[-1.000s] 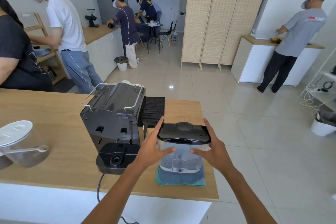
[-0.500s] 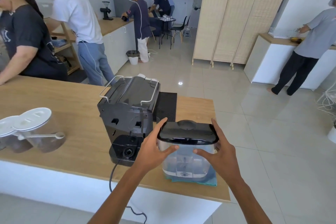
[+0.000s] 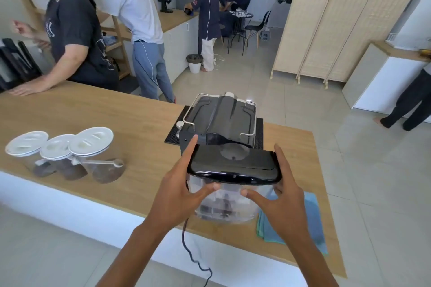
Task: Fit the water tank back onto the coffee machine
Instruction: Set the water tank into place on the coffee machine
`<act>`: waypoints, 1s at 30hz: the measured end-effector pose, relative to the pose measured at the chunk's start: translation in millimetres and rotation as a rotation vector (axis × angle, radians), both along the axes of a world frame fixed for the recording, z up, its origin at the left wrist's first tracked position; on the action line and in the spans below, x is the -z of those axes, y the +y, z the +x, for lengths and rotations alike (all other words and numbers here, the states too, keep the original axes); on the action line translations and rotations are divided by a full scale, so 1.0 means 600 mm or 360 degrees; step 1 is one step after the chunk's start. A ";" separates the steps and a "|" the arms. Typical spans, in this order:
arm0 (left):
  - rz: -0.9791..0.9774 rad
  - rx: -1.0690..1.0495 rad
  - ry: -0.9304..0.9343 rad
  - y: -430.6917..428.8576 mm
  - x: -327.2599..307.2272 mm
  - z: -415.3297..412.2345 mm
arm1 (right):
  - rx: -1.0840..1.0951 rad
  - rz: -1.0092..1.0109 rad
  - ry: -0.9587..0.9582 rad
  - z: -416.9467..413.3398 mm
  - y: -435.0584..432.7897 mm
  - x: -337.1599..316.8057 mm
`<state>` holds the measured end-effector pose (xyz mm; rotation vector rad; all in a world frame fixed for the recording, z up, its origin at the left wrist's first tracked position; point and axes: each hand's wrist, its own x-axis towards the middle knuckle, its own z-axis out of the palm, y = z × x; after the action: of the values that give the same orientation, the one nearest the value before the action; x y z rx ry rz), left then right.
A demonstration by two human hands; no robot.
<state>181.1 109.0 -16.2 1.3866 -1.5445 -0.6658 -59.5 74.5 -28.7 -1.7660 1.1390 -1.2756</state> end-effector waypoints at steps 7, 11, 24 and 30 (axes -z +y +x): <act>0.0003 0.0025 -0.0079 -0.044 0.005 0.081 | 0.0125 0.0007 0.0062 0.093 -0.013 -0.006; 0.0006 0.0092 -0.0067 -0.068 0.011 0.101 | 0.0230 0.0012 0.0155 0.120 -0.018 -0.009; 0.0030 0.0215 -0.0008 -0.109 0.020 0.118 | 0.0479 0.0017 0.0375 0.134 -0.043 0.006; 0.0058 0.0212 0.0004 -0.111 0.024 0.119 | 0.0483 0.0019 0.0437 0.131 -0.056 0.012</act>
<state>252.4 42.6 -30.8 1.3177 -1.6406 -0.7796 18.9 41.1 -36.1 -1.8504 1.6168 -1.2147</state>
